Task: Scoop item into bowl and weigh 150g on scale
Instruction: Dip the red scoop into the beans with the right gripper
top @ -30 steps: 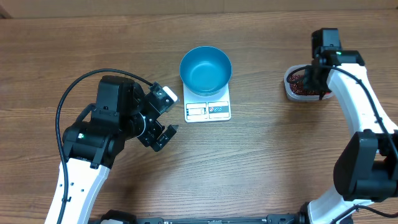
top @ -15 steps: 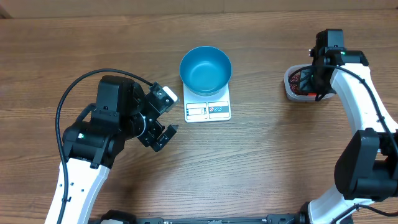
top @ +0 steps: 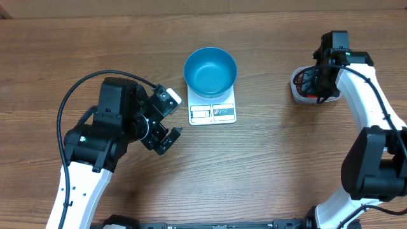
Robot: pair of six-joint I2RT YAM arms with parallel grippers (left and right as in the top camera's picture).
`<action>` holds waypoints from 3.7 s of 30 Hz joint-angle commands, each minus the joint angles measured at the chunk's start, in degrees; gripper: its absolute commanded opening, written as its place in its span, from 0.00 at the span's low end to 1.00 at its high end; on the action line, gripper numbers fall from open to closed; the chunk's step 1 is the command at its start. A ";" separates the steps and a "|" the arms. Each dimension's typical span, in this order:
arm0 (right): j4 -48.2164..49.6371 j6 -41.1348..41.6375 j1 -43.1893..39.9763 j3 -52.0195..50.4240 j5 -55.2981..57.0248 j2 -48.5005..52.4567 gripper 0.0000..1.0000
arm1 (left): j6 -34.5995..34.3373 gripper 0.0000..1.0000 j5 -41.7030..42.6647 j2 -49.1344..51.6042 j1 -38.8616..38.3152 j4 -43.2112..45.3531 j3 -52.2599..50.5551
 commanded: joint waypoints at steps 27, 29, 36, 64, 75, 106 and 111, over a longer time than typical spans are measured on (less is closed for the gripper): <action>1.03 1.68 -0.55 0.59 -4.90 3.63 0.04 | -0.61 1.00 -0.20 0.20 0.28 0.20 1.40; 1.09 1.68 -0.66 0.59 -4.92 3.63 0.04 | -0.61 1.00 -0.20 0.20 0.28 0.20 1.40; 0.79 1.68 -1.60 0.59 -6.54 3.63 0.04 | -0.59 1.00 -0.20 0.17 0.28 0.20 1.40; 1.20 -1.44 -7.28 0.20 -12.83 4.48 0.04 | -0.61 1.00 -0.20 0.20 0.28 0.20 1.40; 1.07 -4.37 -7.39 0.15 -12.87 4.48 0.04 | -0.61 1.00 -0.20 0.20 0.28 0.20 1.40; 1.05 -6.32 -17.03 -3.17 -36.46 4.59 0.04 | -0.61 1.00 -0.20 0.20 0.28 0.20 1.40; 1.33 -6.29 -17.03 -3.17 -36.46 4.70 0.04 | -0.61 1.00 -0.20 0.20 0.28 0.20 1.40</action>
